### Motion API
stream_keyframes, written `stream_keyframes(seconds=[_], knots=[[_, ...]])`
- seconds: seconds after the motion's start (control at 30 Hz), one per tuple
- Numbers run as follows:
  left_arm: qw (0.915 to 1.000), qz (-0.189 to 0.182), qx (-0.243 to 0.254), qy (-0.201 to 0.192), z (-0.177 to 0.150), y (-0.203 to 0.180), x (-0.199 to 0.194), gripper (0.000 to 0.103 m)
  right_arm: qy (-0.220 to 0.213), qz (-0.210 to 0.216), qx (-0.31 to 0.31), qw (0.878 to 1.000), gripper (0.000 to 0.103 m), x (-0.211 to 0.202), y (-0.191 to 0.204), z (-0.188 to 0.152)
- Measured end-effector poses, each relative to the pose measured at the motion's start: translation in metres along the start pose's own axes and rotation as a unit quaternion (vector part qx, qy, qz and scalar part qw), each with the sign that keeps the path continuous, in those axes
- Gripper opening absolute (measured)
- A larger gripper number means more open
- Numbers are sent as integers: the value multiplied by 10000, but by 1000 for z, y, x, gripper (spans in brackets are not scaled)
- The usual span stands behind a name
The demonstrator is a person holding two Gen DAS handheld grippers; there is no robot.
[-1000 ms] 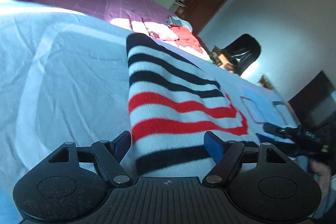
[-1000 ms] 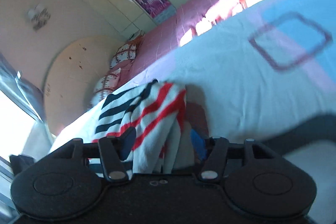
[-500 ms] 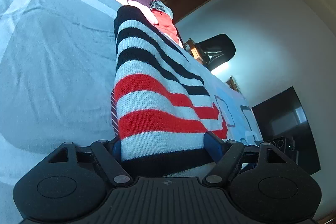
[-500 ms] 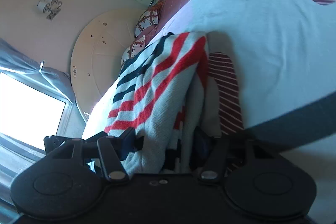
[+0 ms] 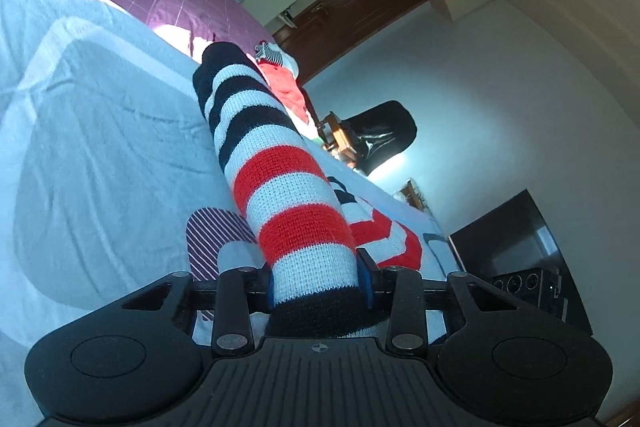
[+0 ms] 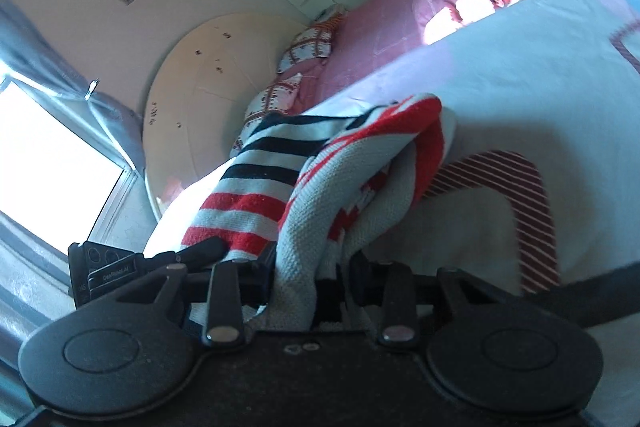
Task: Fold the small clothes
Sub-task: 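Lower the folded sweater onto the bed and open both grippers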
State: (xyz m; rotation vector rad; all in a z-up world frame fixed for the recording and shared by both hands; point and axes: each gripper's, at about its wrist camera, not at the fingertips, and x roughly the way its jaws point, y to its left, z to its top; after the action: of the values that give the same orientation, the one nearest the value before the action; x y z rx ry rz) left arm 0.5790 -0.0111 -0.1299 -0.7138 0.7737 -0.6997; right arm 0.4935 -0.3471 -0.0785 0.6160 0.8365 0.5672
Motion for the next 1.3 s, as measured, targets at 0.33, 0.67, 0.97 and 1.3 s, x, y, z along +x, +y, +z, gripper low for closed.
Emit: stream_keyframes(seconds=[0.33,0.67,0.97,1.3], knots=[[9957,397,-108,-832,15,37,-164,37,464,749,-617,9942,34,81,110,-11],[9762,1115,-1580,-978,-68,150,-262,43,1738,704,-402,9814,41,196,145,-83],[9579,1786,-718,-2128,-112,89,-310,51,823,416,-742,9930,23,119,150,-76],[9339,3169,1349,-957,-111,24,-241,51,1095,-619,-3477,9291,11,133,224,-132]])
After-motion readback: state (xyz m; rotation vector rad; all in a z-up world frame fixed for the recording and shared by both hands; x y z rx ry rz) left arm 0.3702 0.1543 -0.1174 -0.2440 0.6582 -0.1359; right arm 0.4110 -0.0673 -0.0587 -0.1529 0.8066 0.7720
